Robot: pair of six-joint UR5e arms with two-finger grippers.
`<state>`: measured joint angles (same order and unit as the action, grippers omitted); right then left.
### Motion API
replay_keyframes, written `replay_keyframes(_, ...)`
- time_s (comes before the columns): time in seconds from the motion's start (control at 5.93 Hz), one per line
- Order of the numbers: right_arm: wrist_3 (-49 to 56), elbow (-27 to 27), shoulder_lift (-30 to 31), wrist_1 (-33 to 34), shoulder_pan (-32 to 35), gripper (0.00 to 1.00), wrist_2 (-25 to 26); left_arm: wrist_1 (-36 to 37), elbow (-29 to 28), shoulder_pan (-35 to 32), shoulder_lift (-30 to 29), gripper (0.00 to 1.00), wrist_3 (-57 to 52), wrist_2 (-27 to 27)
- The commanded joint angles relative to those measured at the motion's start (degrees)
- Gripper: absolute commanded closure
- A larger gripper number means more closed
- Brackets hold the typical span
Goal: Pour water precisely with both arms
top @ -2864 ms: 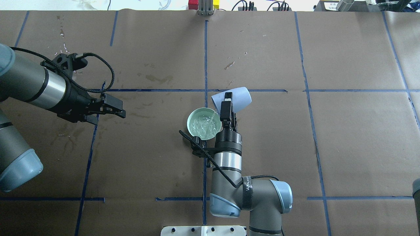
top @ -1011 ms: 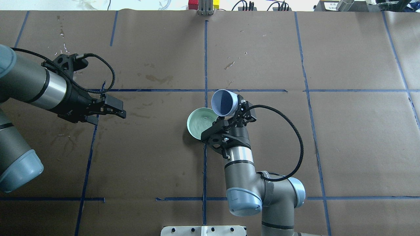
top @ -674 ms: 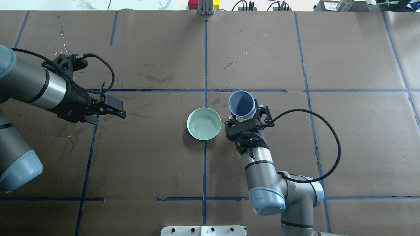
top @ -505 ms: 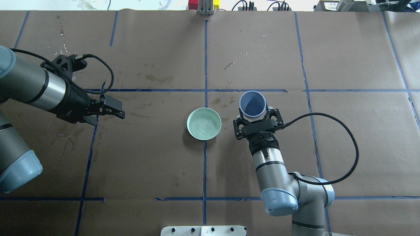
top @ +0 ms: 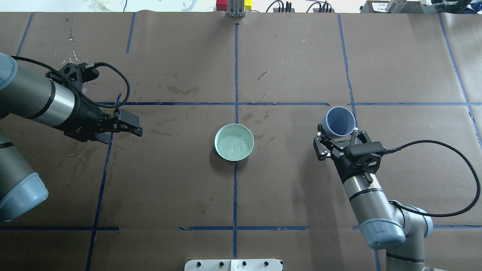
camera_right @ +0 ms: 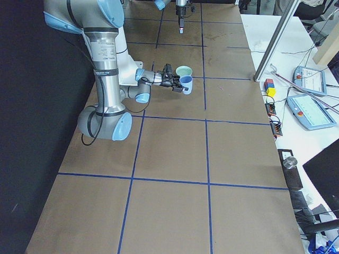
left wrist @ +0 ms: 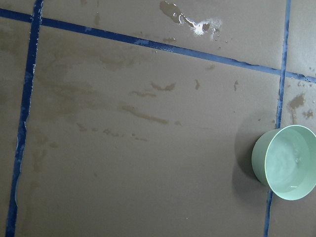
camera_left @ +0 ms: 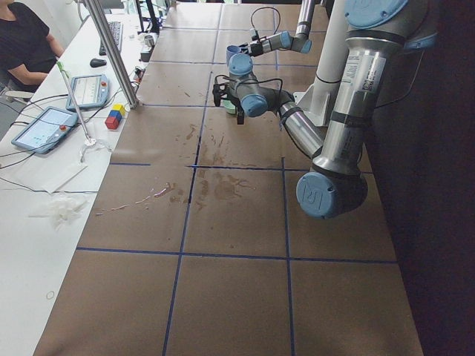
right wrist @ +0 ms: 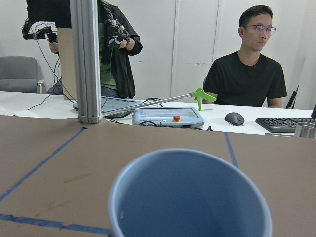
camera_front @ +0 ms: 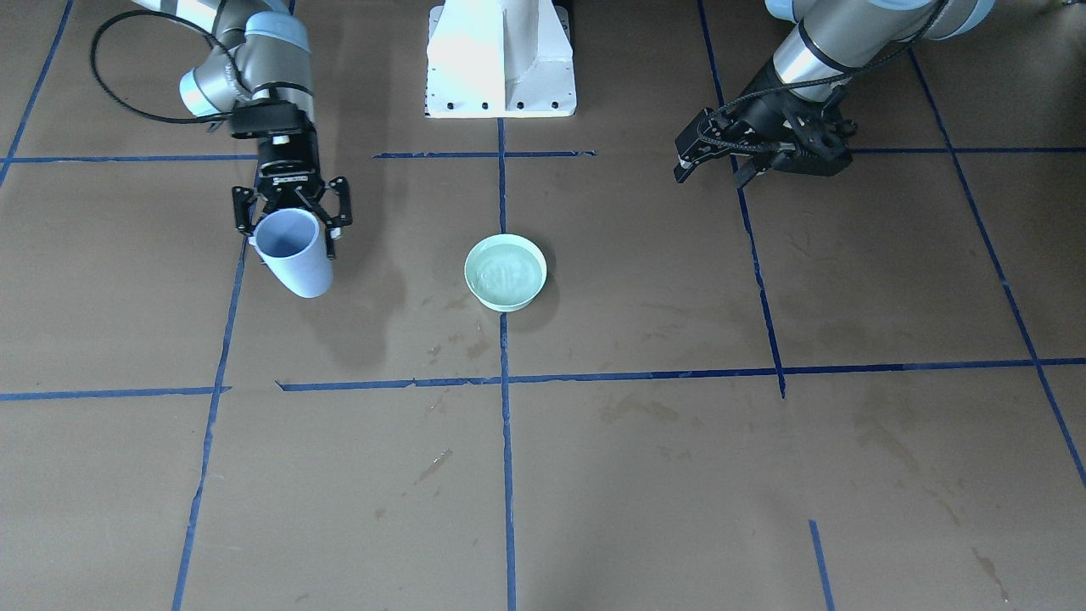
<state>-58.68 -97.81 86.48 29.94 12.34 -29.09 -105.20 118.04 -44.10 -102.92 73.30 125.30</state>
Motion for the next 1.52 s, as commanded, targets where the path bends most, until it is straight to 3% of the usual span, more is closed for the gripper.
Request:
replay_keyframes(0.0,-0.83,-0.45,7.61,-4.43,3.12,1.0,-0.53,0.0,0.0,0.06,0.18,0.0,-0.09,-0.06)
replay_keyframes(0.17,-0.83,-0.2,14.96,-9.41,5.57,1.0,-4.62,0.0,0.0,0.06,0.27,0.0,-0.09,-0.23)
replay_keyframes(0.34,-0.91,0.5,18.17,-11.9,7.59,1.0,-6.83,0.0,0.0,0.15,0.18,0.0,-0.09,-0.24)
replay_keyframes(0.51,-8.14,4.08,18.37,-12.1,8.14,1.0,-8.33,0.0,0.0,0.06,0.09,0.0,-0.09,-0.32)
replay_keyframes(1.35,-12.75,9.3,20.75,-15.53,10.25,0.99,-11.95,0.0,0.0,0.5,0.01,0.0,-0.18,-2.17)
